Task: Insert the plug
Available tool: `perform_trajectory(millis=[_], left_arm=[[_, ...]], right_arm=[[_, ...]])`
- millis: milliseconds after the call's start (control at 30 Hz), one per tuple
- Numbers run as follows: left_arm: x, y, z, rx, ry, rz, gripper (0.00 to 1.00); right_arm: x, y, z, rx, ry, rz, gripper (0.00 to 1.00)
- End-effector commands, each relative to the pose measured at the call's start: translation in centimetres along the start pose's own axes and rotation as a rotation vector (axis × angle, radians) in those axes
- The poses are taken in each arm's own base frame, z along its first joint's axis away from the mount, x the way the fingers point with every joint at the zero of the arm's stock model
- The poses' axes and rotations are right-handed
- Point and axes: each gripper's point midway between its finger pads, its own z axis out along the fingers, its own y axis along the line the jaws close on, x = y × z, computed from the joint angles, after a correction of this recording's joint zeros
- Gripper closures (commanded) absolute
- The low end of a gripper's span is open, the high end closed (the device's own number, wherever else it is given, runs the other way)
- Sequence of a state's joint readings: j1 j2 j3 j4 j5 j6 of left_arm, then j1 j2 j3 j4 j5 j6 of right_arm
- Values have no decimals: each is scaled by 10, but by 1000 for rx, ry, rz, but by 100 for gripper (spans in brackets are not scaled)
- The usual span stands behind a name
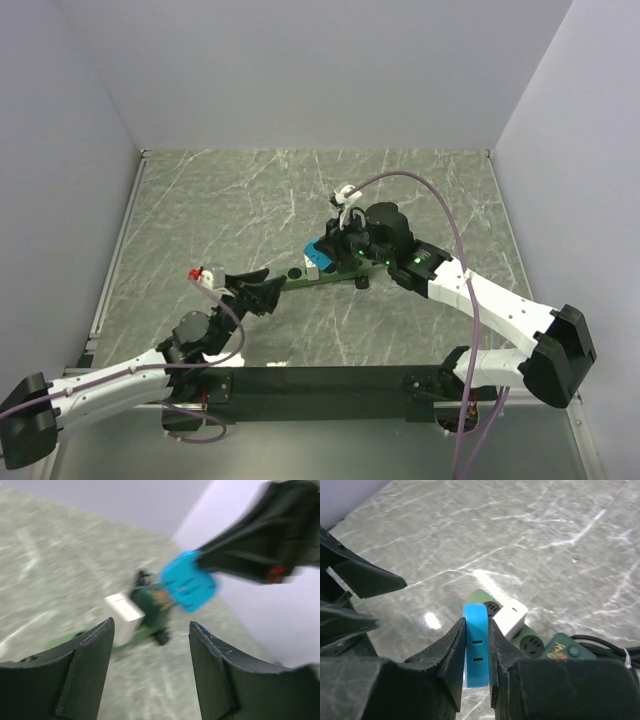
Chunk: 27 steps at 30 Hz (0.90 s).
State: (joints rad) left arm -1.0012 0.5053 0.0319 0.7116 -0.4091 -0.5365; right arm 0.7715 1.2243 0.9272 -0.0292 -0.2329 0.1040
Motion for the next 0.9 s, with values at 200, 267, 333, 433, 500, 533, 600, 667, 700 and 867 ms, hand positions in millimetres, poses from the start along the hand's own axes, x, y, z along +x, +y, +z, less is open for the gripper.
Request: perform_trajectory(millis=[200, 267, 333, 433, 500, 533, 600, 667, 700, 867], left_arm=[[48, 92, -6, -356, 102, 23, 35], [48, 97, -6, -357, 95, 10, 35], [51, 98, -7, -339, 107, 2, 36], [48, 97, -7, -310, 101, 5, 36], [44, 93, -6, -279, 89, 13, 35], [45, 89, -7, -243, 99, 29, 35], [42, 72, -7, -134, 93, 45, 35], [38, 60, -8, -54, 81, 49, 34], [36, 55, -9, -23, 77, 58, 34], [35, 27, -15, 138, 87, 78, 35]], right_arm=[[-21, -14, 21, 40, 39, -116, 100], [-23, -3, 26, -31, 38, -169, 100], [-26, -1, 34, -63, 47, -231, 100], [-26, 0, 47, -103, 86, -308, 100], [-19, 5, 55, -164, 122, -338, 100], [-27, 10, 56, -192, 112, -353, 100], [-27, 16, 59, -242, 123, -376, 100], [-25, 22, 57, -295, 132, -399, 100], [-24, 27, 53, -337, 141, -416, 100], [-20, 42, 36, -477, 161, -474, 100]])
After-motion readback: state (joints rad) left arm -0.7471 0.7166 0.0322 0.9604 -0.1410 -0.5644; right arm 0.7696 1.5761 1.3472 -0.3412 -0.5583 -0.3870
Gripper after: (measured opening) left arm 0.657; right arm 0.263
